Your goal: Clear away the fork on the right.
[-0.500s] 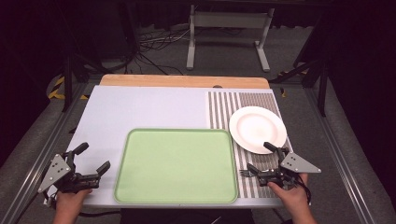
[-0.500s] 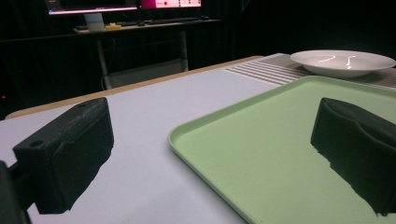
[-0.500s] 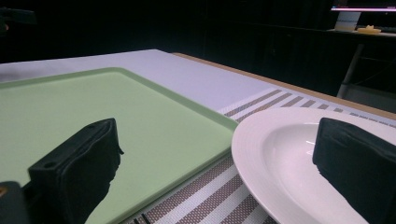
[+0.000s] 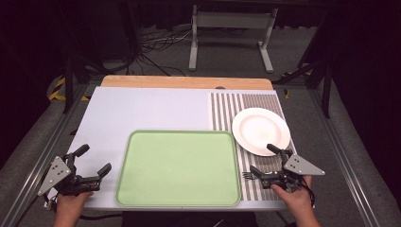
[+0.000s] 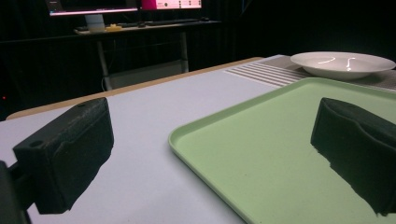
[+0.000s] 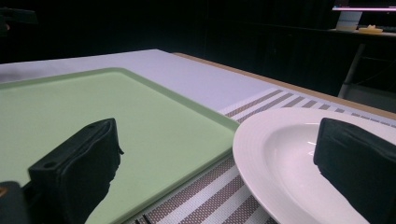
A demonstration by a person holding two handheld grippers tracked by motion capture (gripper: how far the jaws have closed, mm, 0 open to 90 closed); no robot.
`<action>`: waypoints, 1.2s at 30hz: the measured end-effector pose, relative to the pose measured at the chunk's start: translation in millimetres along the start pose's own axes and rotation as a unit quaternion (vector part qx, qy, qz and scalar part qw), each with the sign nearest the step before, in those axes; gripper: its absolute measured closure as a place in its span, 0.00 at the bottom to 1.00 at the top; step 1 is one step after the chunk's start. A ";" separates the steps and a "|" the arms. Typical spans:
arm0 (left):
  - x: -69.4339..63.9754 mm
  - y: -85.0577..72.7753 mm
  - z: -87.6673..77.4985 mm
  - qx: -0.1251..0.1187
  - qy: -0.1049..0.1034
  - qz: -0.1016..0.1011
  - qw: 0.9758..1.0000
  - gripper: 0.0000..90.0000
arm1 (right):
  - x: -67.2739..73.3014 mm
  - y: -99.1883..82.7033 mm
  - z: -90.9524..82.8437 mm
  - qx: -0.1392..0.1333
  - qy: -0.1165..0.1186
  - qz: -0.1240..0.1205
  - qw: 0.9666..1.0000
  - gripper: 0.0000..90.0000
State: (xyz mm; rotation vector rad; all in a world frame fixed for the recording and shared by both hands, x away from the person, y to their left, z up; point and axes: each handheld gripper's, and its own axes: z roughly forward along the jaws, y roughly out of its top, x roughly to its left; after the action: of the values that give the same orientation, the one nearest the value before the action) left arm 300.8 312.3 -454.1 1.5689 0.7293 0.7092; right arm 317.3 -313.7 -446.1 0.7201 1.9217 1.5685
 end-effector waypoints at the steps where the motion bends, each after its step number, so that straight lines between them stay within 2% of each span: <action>1: 0.0 0.0 0.1 0.000 0.000 0.000 1.000 0.00 | -0.3 0.2 0.1 0.003 -0.001 0.000 1.000 0.01; 5: -0.2 0.1 -0.3 0.000 0.001 0.000 1.000 0.00 | -2.1 2.6 3.0 0.006 0.005 0.007 1.000 0.01; 6: -0.3 0.2 -0.4 0.000 0.001 0.000 1.000 0.00 | -3.1 4.5 3.5 0.007 0.003 0.002 1.000 0.01; 10: -0.3 0.2 -0.4 0.001 0.002 -0.001 1.000 0.00 | -7.5 13.0 6.0 0.011 0.008 0.012 1.000 0.01; 15: 0.2 0.0 -0.9 0.002 0.003 0.000 1.000 0.00 | -10.9 21.8 7.0 0.038 0.022 0.010 0.999 0.01; 19: -0.2 0.1 -0.7 0.001 0.003 0.000 1.000 0.00 | -12.7 29.4 7.2 0.067 0.037 -0.003 0.997 0.03; 22: -0.6 0.1 -0.5 0.001 0.003 -0.001 1.000 0.00 | -14.4 36.4 7.0 0.105 0.056 -0.021 0.993 0.05; 24: -0.3 -0.1 -0.3 0.002 0.003 0.000 1.000 0.00 | -15.4 38.8 7.5 0.132 0.062 -0.038 0.989 0.06; 25: -0.3 -0.1 -0.3 0.002 0.003 0.000 1.000 0.00 | -15.4 38.8 7.5 0.132 0.062 -0.038 0.989 0.06; 28: -0.3 -0.2 -0.4 0.003 0.004 -0.001 1.000 0.00 | -17.9 44.9 7.5 0.158 0.071 -0.056 0.983 0.07; 30: -0.4 -0.3 -0.4 0.003 0.004 -0.001 1.000 0.00 | -20.2 52.1 6.7 0.180 0.079 -0.070 0.978 0.09; 32: -0.3 -0.4 -0.2 0.004 0.004 -0.001 1.000 0.00 | -21.7 58.5 6.1 0.207 0.090 -0.079 0.971 0.09; 33: -0.3 -0.4 -0.2 0.004 0.004 -0.001 1.000 0.00 | -22.3 60.4 5.8 0.214 0.092 -0.083 0.969 0.09; 34: -0.3 -0.4 -0.2 0.004 0.004 -0.001 1.000 0.00 | -22.3 60.4 5.8 0.214 0.092 -0.083 0.969 0.09; 35: -0.3 -0.4 -0.2 0.004 0.004 -0.001 1.000 0.00 | -23.7 63.6 5.8 0.230 0.096 -0.092 0.964 0.09; 36: -0.3 -0.4 -0.2 0.004 0.003 -0.001 1.000 0.00 | -24.3 65.4 5.6 0.239 0.097 -0.099 0.961 0.09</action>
State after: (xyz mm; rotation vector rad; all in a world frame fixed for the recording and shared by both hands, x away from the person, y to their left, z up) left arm 300.5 312.3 -454.5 1.5736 0.7394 0.7116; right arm 342.4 -315.5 -380.8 0.5516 2.4746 1.0940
